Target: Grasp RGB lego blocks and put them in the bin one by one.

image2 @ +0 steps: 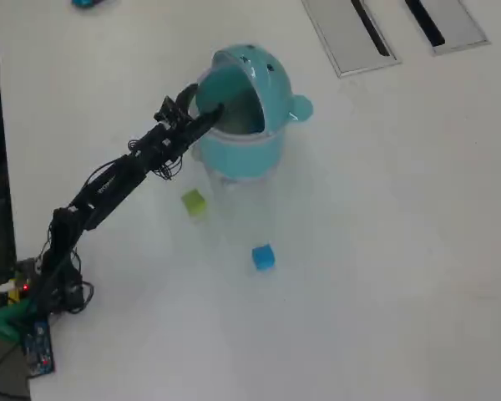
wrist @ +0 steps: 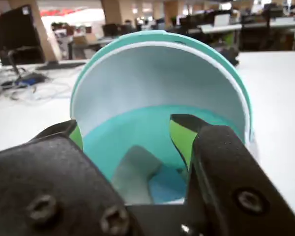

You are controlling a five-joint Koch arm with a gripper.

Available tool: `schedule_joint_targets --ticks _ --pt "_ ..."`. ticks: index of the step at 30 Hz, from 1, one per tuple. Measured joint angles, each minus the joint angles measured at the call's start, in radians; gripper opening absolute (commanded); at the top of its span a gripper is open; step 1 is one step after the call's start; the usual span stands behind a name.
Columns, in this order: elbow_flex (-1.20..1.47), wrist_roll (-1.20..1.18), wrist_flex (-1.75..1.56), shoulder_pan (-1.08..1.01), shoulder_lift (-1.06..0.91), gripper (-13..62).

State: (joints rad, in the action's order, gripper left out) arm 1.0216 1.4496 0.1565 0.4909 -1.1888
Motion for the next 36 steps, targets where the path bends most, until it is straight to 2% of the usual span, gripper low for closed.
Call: schedule_joint_targets --ticks 9,36 --pt "0.259 0.017 0.003 -0.003 -0.169 34.3" --pt "0.749 0.155 0.002 -0.161 -0.364 34.5"
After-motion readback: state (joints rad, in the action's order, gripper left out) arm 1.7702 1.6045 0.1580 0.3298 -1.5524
